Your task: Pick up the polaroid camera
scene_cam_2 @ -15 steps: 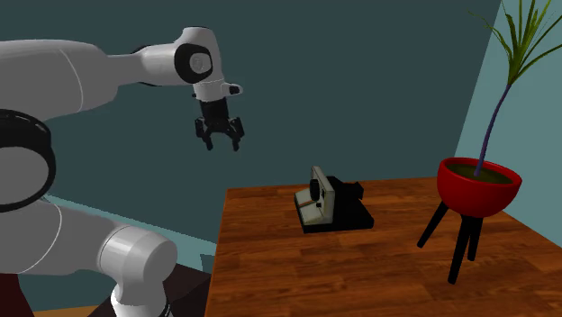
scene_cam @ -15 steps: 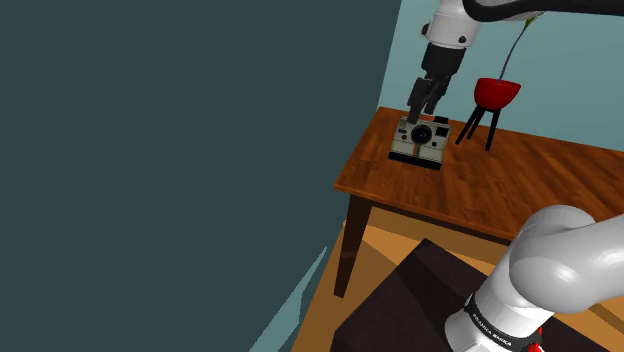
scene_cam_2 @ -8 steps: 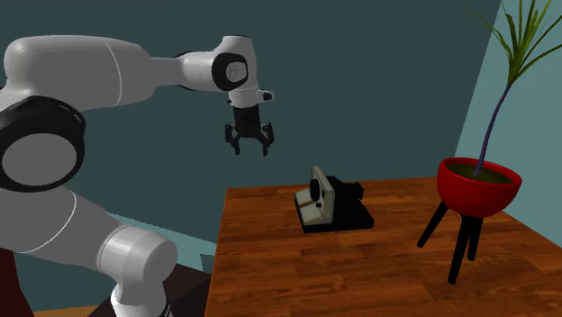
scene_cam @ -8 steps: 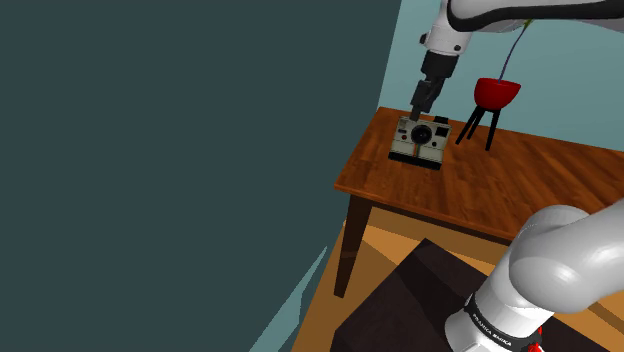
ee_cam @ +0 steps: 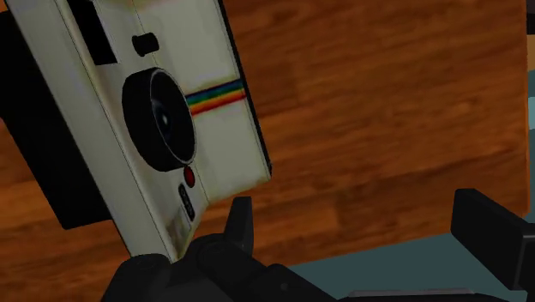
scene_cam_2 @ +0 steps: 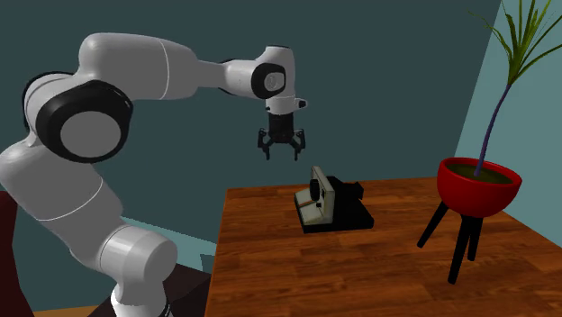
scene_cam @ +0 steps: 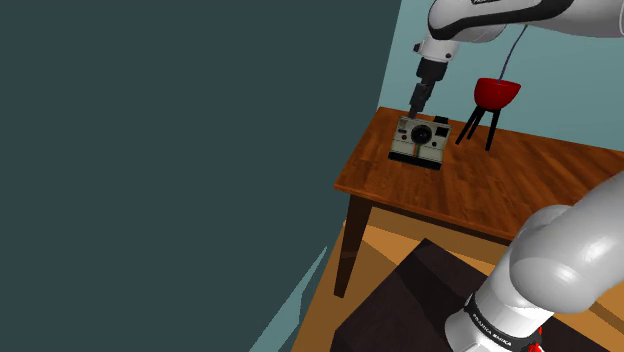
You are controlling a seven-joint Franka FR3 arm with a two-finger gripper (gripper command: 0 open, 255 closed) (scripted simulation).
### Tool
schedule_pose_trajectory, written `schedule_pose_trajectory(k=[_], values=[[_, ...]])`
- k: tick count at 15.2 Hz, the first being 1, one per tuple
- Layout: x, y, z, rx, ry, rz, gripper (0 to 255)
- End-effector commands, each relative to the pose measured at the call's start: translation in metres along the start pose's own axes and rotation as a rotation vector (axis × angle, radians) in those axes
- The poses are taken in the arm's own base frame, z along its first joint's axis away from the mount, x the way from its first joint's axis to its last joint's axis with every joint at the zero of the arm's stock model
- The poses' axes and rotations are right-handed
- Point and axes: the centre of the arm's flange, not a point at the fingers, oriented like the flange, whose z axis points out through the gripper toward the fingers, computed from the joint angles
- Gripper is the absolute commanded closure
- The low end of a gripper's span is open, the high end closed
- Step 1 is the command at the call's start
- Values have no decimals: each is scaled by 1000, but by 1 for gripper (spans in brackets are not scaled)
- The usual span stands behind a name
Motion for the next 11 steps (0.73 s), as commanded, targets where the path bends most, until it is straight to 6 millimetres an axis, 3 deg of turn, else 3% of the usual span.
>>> schedule_pose_trajectory(k=[1,9,11], values=[[6,26,8,7,-1,-26,0],[44,125,41,42,-8,-118,0],[44,125,47,42,-8,-118,0]])
